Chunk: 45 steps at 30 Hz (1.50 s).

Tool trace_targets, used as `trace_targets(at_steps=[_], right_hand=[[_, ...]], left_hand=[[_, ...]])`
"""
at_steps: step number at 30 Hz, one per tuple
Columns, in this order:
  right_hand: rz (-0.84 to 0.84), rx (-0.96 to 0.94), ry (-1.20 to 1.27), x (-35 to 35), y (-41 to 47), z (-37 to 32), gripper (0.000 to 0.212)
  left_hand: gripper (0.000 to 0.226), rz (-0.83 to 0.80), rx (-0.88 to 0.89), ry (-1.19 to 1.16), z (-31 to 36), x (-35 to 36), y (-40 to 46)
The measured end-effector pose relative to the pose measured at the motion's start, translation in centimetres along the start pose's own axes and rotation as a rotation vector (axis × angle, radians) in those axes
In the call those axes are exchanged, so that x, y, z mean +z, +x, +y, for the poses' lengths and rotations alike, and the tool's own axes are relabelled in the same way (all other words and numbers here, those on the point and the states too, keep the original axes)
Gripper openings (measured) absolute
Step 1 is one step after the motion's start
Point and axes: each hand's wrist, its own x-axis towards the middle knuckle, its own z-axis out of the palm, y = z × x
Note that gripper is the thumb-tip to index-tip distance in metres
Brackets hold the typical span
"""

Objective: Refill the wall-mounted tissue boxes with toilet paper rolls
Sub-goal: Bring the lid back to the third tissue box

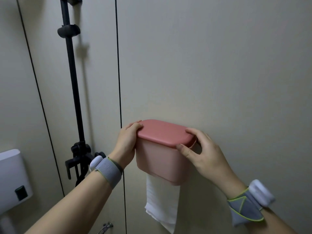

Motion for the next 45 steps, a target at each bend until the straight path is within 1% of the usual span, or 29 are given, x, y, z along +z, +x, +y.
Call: trace_targets(at_steps=[4, 8, 15, 18, 22, 24, 27, 29, 33, 35, 38, 42, 45], right_hand=[[0.006, 0.006, 0.005, 0.1, 0.0, 0.7, 0.069], [0.022, -0.006, 0.015, -0.3, -0.2, 1.2, 0.072], [0.025, -0.022, 0.006, -0.3, -0.2, 1.5, 0.071], [0.01, -0.026, -0.004, -0.2, 0.0, 1.5, 0.073], [-0.007, -0.024, -0.007, -0.2, 0.0, 1.6, 0.074], [-0.009, -0.029, -0.005, -0.1, -0.1, 1.7, 0.073], [-0.006, -0.037, -0.005, 0.0, -0.3, 1.7, 0.071], [-0.01, -0.043, -0.014, 0.0, -0.5, 1.7, 0.071], [-0.017, -0.059, -0.08, 0.0, -1.1, 1.8, 0.068], [0.003, -0.1, -0.164, 0.0, -1.0, 1.6, 0.065], [0.02, -0.173, -0.255, 0.3, -0.4, 1.0, 0.062], [0.007, -0.177, -0.3, 0.1, 0.2, 0.5, 0.061], [-0.015, -0.176, -0.307, -0.3, 0.3, 0.5, 0.06]], left_hand=[[0.03, -0.005, 0.016, 0.064, 0.0, 0.2, 0.2], [0.047, -0.012, 0.047, 0.162, -0.2, 0.5, 0.0], [0.042, -0.024, 0.066, 0.157, -0.6, 0.3, 0.0], [0.049, -0.019, 0.068, 0.16, -0.6, 0.3, 0.2], [0.05, -0.019, 0.08, 0.191, -0.5, 0.1, 0.4], [0.047, -0.03, 0.081, 0.216, -0.5, 0.0, 0.4], [0.037, -0.053, 0.066, 0.243, -0.5, -0.1, 0.5], [0.04, -0.055, 0.064, 0.238, -0.6, -0.2, 0.4], [0.039, -0.053, 0.076, 0.215, -1.0, -0.3, 0.2], [0.045, -0.057, 0.078, 0.222, -1.0, -0.4, 0.2], [0.05, -0.046, 0.112, 0.271, -0.8, -0.2, 0.1], [0.048, -0.061, 0.204, 0.355, -0.7, -0.1, 0.2], [0.046, -0.094, 0.217, 0.418, -0.6, -0.5, 0.2]])
